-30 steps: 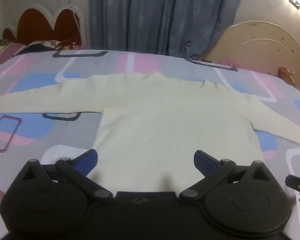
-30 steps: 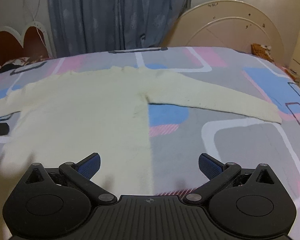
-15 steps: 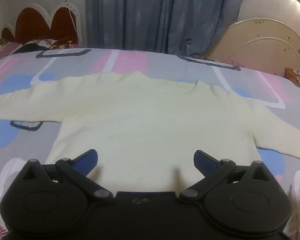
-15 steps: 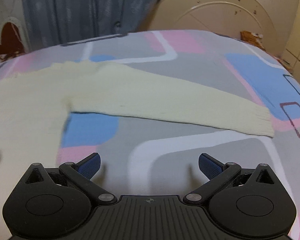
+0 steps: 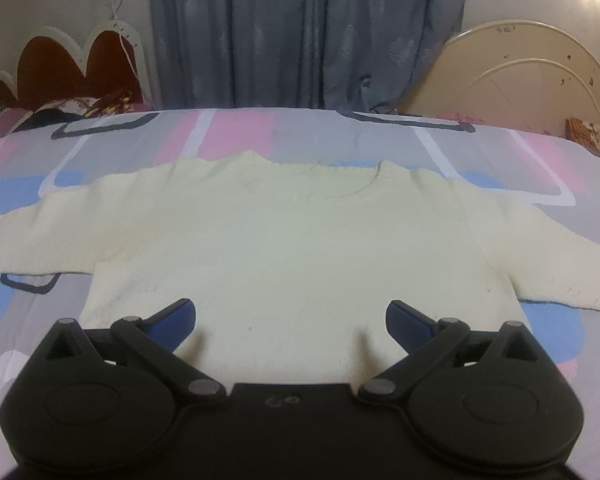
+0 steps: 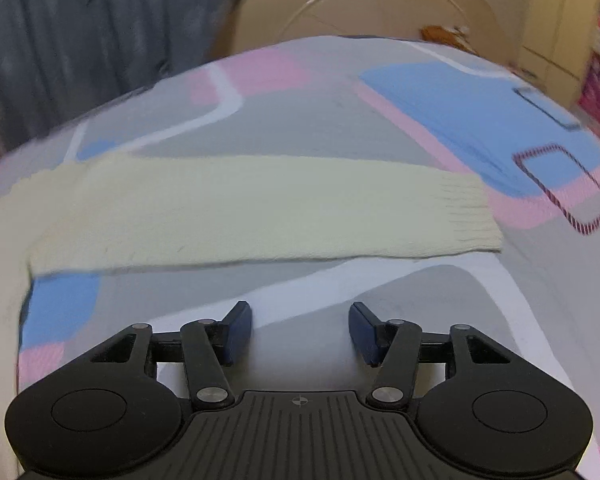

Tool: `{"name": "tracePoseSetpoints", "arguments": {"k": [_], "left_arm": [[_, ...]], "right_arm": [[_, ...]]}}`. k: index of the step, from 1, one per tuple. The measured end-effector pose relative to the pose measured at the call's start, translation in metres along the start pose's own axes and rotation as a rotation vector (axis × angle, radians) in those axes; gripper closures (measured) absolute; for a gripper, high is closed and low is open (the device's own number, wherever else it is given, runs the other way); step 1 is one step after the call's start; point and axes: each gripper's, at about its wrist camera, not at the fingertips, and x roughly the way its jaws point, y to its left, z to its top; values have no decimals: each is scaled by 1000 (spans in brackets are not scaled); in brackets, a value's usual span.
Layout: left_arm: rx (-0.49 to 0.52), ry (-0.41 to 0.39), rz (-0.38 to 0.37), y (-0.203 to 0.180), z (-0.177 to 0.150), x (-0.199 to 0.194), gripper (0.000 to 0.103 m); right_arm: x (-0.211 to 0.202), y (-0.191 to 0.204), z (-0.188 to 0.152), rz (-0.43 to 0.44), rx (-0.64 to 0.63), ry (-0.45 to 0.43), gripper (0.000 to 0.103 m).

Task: Fold small clothes
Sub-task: 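Move the right tool to the sweater's sleeve cuff and close on it, then carry the sleeve across the sweater body and open the right tool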

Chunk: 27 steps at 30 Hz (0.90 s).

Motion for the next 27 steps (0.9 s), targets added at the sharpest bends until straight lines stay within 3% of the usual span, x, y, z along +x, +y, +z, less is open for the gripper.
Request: {"name": "tracePoseSetpoints", "arguments": {"k": [6,11,13,18,27], "left_arm": [[18,-13,-11,0,1,-1,2],[22,-13,-7,5,0,-1,2],[29,-10,-4,7,-2,-2,2],[37,-2,-38,14,-2,-4,3],[-24,-51,-33,32,5,-17,3]], "right_arm": [[7,-34,19,-2,169,-23,48],[14,-47,33,-22,212,-57,49],[20,-52,39,-32,230,-70,68],[17,-56,44,-20,265,-116,100],[-8,-20,61,59,173,-241,101]]}}
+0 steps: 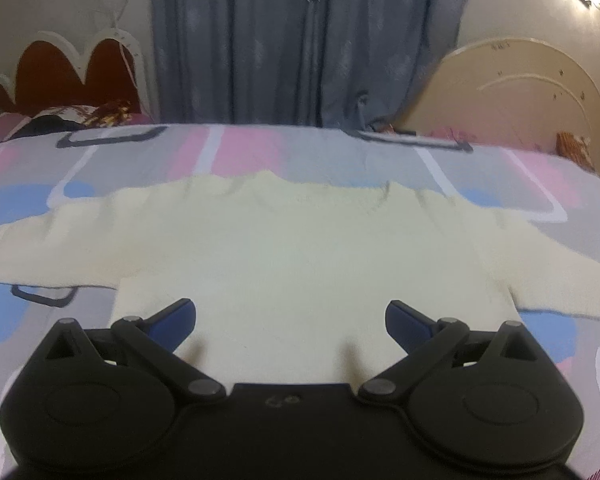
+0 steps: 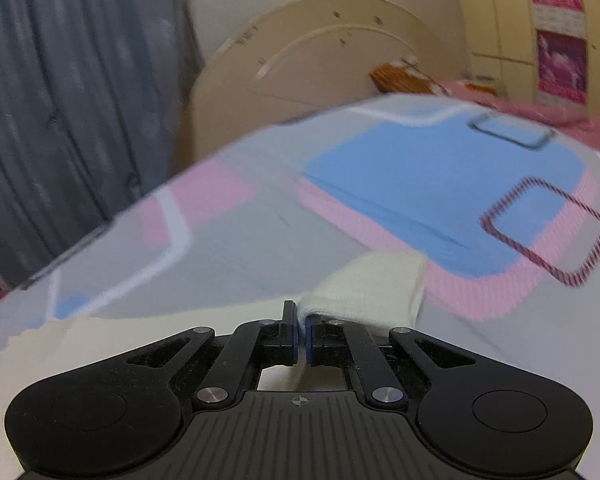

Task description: Fold small clothes

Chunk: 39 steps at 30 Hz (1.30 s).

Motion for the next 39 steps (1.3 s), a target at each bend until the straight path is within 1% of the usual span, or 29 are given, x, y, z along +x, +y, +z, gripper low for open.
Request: {"name": "tracePoseSetpoints", "arguments": {"k": [3,6,10,12,17,21,23,26,28,29,30,31,32,33,34,36,39], "left_arm": [[-13,-15,7,12,2,-5,3],[-20,-30,11,25,4,-8,3],[-35,-32,14,50,5,-7,3],[-54,-29,16,63,5,-7,3],[-117,-18,25,100,4,-5,3],[-142,-11,26,122,3,-4,3],[-156,-9,24,128,2,-3,3],[-164,-10,13,133,2,-2,3],[-160,-9,6,134,2,0,3],[-156,-9,1,134,3,1,3],[-154,-7,-3,133,3,2,3],[-153,-5,-8,133,3,3,3],[-153,-3,-15,132,2,3,3],[-154,2,-27,130,2,5,3],[-157,9,-43,128,1,7,3],[-163,36,-91,122,0,13,3],[-196,79,-192,109,-2,25,3]], "right_arm": [[-1,26,2,63,-32,-13,101],[2,63,1,137,-59,-13,101],[3,131,-9,239,-149,-19,101],[3,172,-18,295,-198,-14,101],[8,260,-53,403,-318,11,101],[14,318,-96,478,-418,66,101],[16,342,-118,511,-471,104,101],[23,368,-148,543,-555,153,100],[24,377,-162,542,-614,164,100],[24,377,-167,548,-628,168,98],[24,381,-171,561,-632,177,86],[24,382,-173,577,-629,181,58],[23,382,-175,591,-629,172,42],[19,381,-175,605,-638,149,30],[14,382,-176,614,-650,128,30],[7,372,-173,592,-638,104,30],[7,345,-164,517,-577,102,30]]}}
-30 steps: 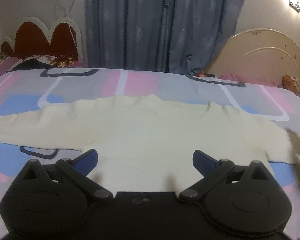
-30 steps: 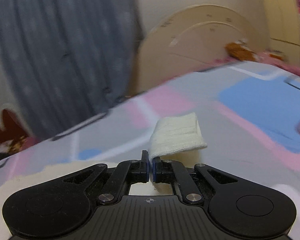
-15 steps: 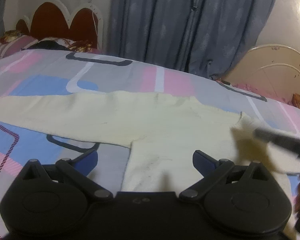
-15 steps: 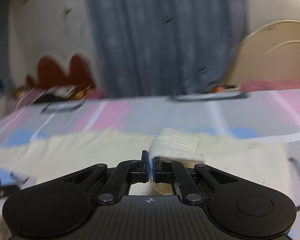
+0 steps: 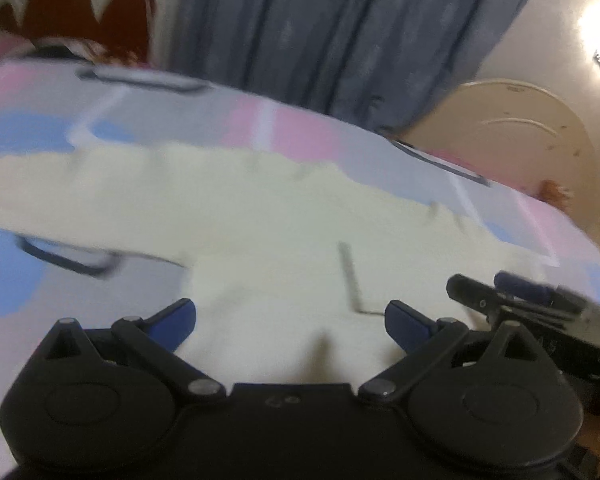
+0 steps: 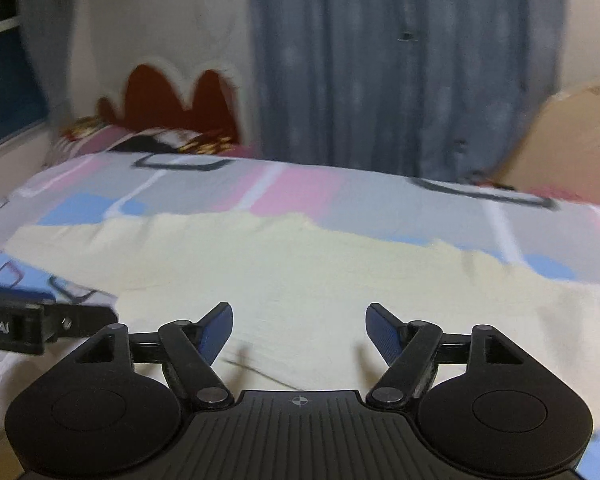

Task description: Fold small clothes

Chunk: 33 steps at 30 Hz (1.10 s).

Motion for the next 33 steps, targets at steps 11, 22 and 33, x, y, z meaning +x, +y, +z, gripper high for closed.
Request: {"name": "tracePoseSetpoints", "arguments": {"k": [11,22,33], "left_arm": [[-125,85,-111,-22,-2,67,53],[-92,-3,-174,-37,2,74,97],[-100,-249,-241,-24,62,15,97]], "right_arm": [[-52,-87,-41,-228,96,37,31],[-56,-116,-59,-305,175,77,31],[-43,-131,-56,-320,273,62,34]]}}
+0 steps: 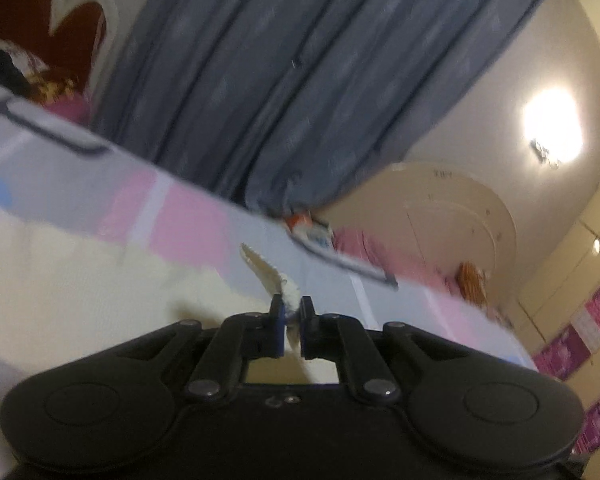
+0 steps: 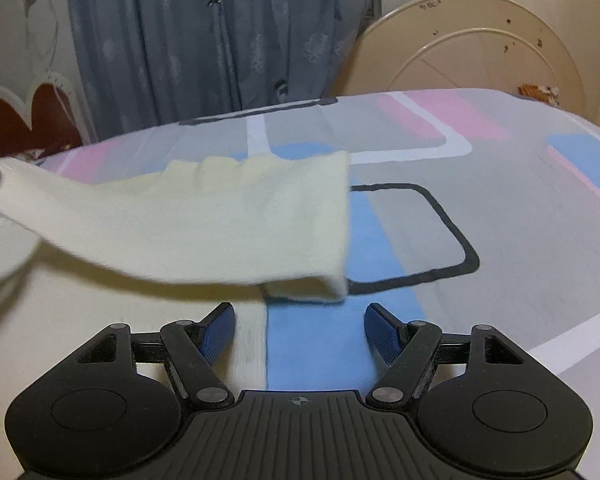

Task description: Fold small clothes

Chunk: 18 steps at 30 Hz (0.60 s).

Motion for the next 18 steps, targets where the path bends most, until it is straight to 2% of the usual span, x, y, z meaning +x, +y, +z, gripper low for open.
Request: {"name": "tracePoseSetpoints", "arguments": {"k": [1,6,9,12,18], "left_arm": [[-4,-13,8,3,4,1,97],[-26,-43,95,32,7,-10,97],[-50,-15,151,52,-1,-6,97],[-52,18,202,67,-11,-1,97],[-30,94,273,89,-33,12,97]], "right_arm": [[2,0,2,3,12,0,43],[9,6,12,40,22,8,72],[12,13,15,55,7,11,75],[14,19,14,67,-9,20,91],[13,14,9,27,-22,5,94]]}}
